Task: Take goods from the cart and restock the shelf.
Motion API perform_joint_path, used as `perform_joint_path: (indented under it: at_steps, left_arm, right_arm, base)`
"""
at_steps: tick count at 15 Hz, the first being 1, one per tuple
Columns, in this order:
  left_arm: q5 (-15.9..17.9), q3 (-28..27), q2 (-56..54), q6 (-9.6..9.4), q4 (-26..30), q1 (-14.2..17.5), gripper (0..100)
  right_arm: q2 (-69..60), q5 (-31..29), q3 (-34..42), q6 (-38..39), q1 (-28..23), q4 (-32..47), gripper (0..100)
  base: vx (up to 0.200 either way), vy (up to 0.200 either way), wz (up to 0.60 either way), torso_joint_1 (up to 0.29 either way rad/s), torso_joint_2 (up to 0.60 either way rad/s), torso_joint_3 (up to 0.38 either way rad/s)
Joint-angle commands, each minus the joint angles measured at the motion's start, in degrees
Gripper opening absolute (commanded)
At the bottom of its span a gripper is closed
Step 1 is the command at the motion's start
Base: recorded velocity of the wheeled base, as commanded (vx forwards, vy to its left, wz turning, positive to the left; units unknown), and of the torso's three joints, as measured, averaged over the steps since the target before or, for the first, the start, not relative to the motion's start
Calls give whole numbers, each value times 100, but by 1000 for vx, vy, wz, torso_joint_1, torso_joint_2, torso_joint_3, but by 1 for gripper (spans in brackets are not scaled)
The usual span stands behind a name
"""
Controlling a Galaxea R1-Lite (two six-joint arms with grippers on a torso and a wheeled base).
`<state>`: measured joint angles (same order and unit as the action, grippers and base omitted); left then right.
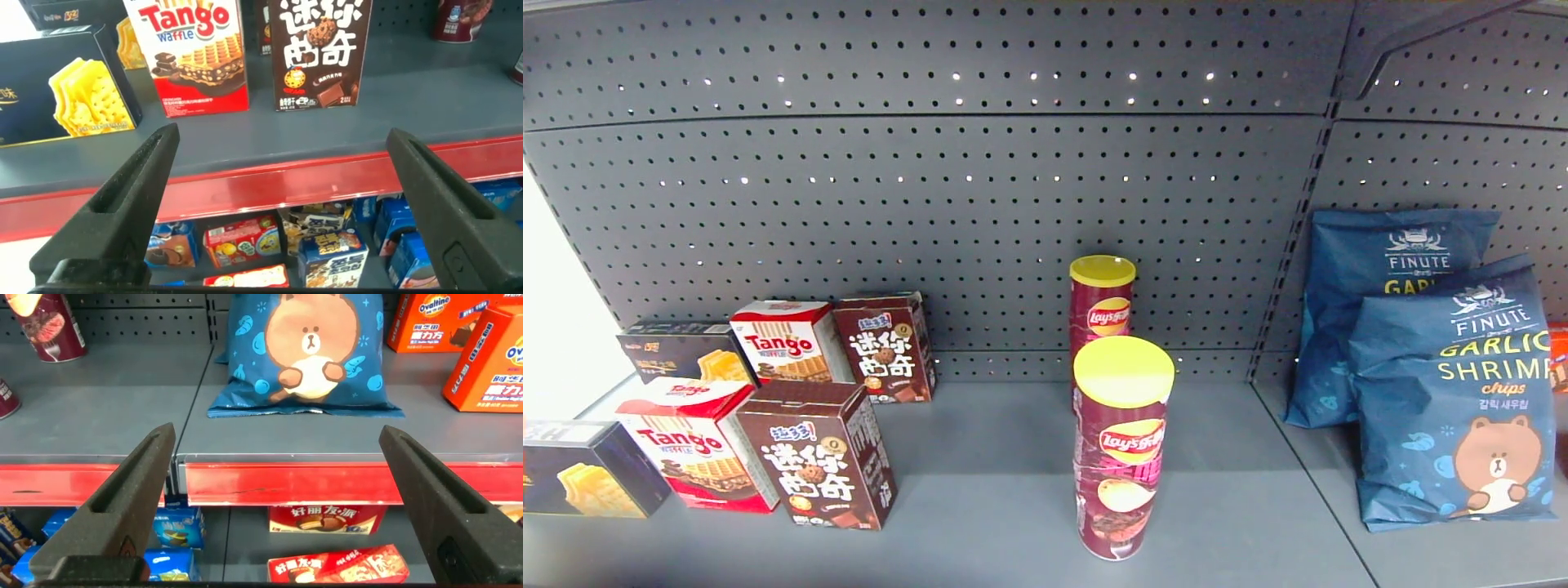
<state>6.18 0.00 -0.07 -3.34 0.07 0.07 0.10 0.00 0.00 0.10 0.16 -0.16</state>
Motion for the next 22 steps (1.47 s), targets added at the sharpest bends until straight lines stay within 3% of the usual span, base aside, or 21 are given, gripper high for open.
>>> perform_joint_path:
  at_steps: [1,5,7,17,22]
  left_arm:
    - [15,0,7,-35,1,1,100]
    - [-12,0,7,35,1,1,100]
    - [-12,0,7,167,1,1,100]
    - [6,0,7,149,1,1,100]
    - [-12,0,7,167,1,1,100]
  right_arm:
    - [-10,0,0,-1,2,-2,100]
    - [-10,0,0,-1,2,-2,100]
    - [-10,0,0,-1,2,-2,100]
    - [-10,0,0,-1,2,-2,100]
    - [-10,0,0,-1,2,-2,100]
  base:
    - [0,0,0,0,0,0]
    - [0,-100,0,-1,2,0]
    - [0,0,0,0,0,0]
    - [-40,0,0,0,0,0]
    - [0,-80,0,3,1,-1]
